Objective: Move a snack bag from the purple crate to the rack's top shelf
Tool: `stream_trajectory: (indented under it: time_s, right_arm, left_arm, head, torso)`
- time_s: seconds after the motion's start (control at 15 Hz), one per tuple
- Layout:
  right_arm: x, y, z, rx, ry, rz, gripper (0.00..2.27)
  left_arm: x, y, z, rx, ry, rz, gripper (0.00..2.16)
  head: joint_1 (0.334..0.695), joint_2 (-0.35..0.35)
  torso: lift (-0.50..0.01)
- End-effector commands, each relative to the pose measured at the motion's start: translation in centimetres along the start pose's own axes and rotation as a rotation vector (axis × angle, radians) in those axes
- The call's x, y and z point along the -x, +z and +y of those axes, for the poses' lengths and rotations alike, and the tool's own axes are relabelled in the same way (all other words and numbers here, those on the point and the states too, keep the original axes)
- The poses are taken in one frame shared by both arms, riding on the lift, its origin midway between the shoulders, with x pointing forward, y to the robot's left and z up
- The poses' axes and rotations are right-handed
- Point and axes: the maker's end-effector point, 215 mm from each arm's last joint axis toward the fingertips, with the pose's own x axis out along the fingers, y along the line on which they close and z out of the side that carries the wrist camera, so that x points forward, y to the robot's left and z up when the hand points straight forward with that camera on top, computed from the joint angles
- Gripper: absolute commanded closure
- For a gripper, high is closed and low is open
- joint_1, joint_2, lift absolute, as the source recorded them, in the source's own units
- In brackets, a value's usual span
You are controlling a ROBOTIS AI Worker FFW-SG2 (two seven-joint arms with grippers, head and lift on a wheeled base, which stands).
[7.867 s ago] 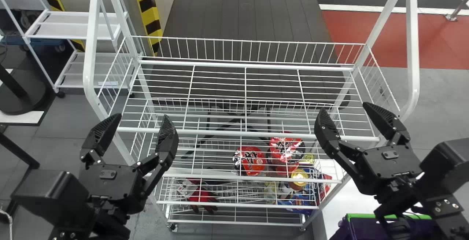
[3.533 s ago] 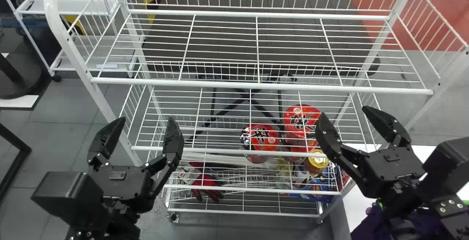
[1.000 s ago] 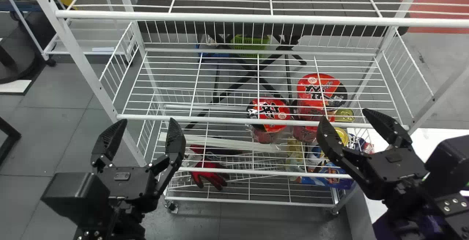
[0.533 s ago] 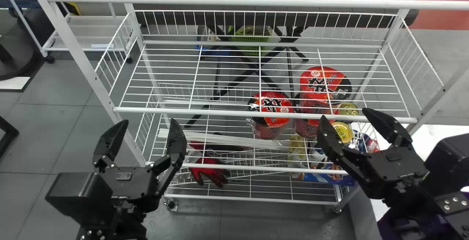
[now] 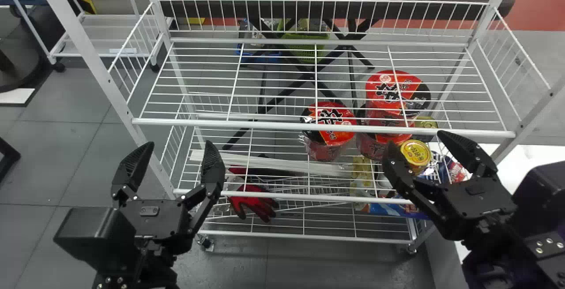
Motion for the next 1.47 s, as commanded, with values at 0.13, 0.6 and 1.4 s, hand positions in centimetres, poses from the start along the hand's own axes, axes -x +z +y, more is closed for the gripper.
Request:
stream_trajectory:
  time_s: [0.13,0.6,1.4]
  right_arm:
    - [0.2,-0.1,0.0,0.000,0.003,0.001,0.17]
    - [0.6,0.3,0.0,0.000,0.007,-0.003,0.17]
    - [2.9,-0.3,-4.3,-0.001,-0.080,0.098,0.18]
  left_arm:
    - [0.0,0.0,0.0,-0.002,0.000,-0.001,0.16]
    - [0.0,0.1,-0.1,-0.001,-0.004,-0.002,0.16]
    - [0.0,-0.6,0.1,-0.001,-0.002,0.009,0.16]
  head:
    - [0.695,0.024]
    - [0.695,0.021]
    - [0.695,-0.001]
  torso:
    - [-0.418]
    - [-0.446]
    - [-0.448]
